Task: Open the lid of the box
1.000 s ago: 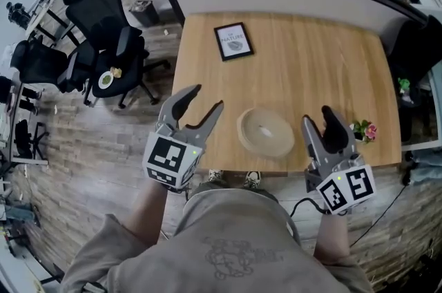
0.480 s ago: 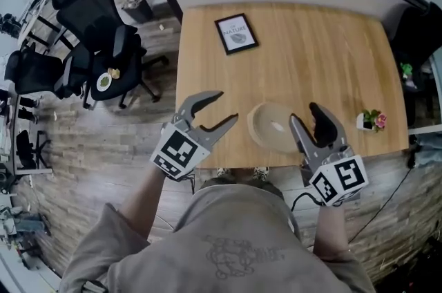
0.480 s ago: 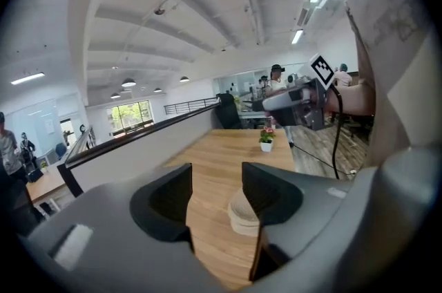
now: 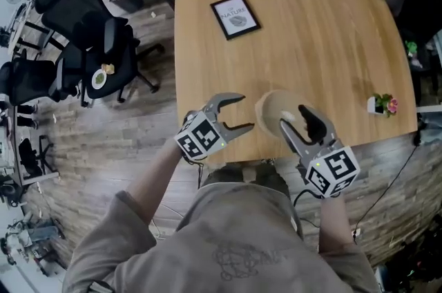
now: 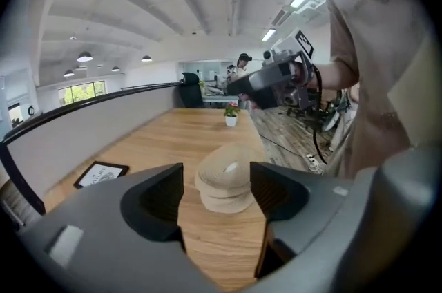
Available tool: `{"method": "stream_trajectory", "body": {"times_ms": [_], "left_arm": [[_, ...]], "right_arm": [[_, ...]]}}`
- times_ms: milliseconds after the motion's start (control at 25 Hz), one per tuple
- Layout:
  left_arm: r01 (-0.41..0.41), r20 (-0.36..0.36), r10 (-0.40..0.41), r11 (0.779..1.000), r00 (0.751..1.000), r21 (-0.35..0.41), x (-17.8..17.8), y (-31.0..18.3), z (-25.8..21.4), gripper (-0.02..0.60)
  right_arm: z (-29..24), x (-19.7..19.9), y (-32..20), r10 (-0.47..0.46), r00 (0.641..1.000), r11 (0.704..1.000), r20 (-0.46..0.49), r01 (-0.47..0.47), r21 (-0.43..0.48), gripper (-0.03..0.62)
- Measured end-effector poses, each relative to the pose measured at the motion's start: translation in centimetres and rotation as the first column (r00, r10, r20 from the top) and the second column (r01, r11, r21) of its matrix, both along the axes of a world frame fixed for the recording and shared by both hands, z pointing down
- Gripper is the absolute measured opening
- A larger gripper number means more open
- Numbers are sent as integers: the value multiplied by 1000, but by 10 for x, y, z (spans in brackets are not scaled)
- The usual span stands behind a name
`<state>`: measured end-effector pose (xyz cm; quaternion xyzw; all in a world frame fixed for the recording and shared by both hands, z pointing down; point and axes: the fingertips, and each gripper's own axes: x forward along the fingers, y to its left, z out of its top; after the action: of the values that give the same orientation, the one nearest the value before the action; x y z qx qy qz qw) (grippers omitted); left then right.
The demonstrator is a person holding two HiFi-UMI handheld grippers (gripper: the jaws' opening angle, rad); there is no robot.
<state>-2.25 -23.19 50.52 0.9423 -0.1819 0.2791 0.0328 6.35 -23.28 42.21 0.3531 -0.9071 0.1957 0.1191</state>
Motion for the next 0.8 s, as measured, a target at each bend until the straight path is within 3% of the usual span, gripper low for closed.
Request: {"method": "stream_trajectory", "body": {"times_ms": [200,320,560,800], "left_arm": [[-54,38,56,996,998,-74,1,-2,54,307],[-66,33,70,990,997,-124,4,-6,72,344],[-123,41,132,977,990,-174,20,-6,121,344],[-180,64,194,967,979,-178,27,-12,154,344]], "right_arm": [[43,-15,2,-12,997,998,-75,7,-63,225],[64,-24,8,-24,993,996,-117,14,-88,225],[119,-28,24,-41,974,988,-221,7,-153,225],[162,-32,28,-75,932,986,-355,17,-164,227]]}}
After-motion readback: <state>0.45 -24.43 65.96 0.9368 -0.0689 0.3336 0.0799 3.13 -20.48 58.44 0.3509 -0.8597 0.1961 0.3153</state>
